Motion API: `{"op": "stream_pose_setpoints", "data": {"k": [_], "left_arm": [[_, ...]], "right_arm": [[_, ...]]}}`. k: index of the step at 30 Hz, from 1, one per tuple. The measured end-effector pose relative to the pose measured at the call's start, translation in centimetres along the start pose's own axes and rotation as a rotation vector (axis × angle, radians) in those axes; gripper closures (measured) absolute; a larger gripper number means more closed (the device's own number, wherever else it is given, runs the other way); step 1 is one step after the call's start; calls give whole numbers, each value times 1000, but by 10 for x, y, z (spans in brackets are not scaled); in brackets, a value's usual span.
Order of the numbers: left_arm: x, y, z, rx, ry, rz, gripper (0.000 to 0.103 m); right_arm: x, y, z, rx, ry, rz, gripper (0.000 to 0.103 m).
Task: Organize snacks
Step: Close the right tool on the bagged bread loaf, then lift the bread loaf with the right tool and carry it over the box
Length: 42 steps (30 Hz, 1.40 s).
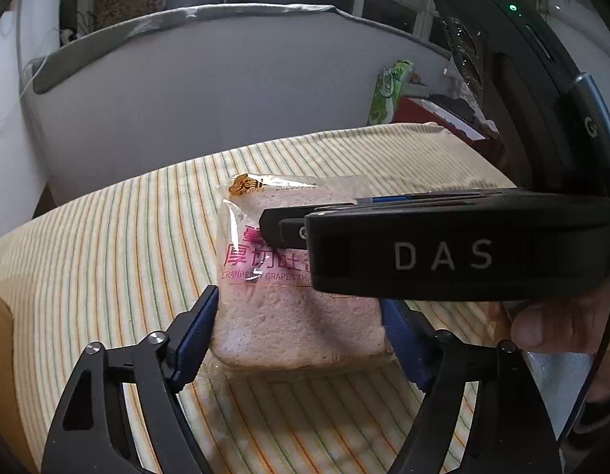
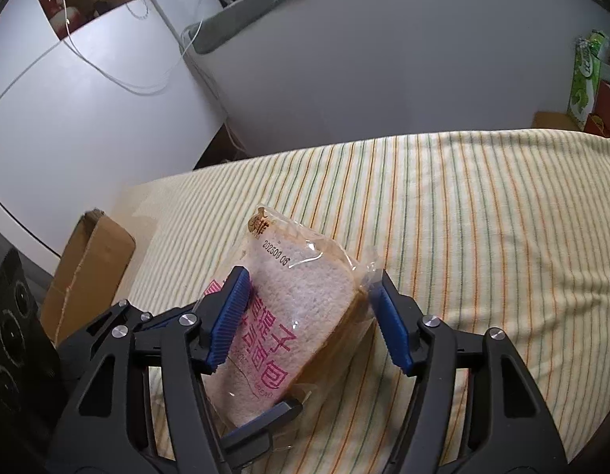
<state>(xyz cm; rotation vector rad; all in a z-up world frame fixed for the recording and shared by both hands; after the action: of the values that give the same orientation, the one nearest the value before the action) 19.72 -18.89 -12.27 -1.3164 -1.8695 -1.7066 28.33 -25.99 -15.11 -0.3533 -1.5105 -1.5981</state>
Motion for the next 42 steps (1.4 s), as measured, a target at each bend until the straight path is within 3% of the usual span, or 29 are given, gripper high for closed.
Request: {"op": "stream_pose_setpoints", "data": {"k": [7,15,20,29,35,42], "left_arm": [[23,4,-6,-38,10,-56,24],[89,35,-33,-87,7,-185,24],[114,34,-41,-89,-2,-219,24],[147,2,-40,-65,4,-238,24],[177,-17,-7,-14,26,-267,24],[227,-27,76,90,101,-330,24]], "right_arm": [[43,13,6,19,-15,-69,38],[117,44,38,89,-57,-171,38],[144,34,54,102,-63,-180,38],[157,11,104,139,-56,-154,38],[142,21,168,205,-27,-136,38],[100,46,279,341,63,-125,38]]}}
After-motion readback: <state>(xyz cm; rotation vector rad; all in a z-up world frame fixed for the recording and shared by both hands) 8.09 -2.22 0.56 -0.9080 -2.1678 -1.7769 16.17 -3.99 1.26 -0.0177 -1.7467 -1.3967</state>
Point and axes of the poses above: each gripper's, at about its wrist camera, not at the fingertips, and x roughly against the way its jaws point, z to its left, y to its top, the point moved 6 cm from there along -x, roughly the way its jaws point, and after that the axes turned 14 degrees about x, right-handed, at the moved point
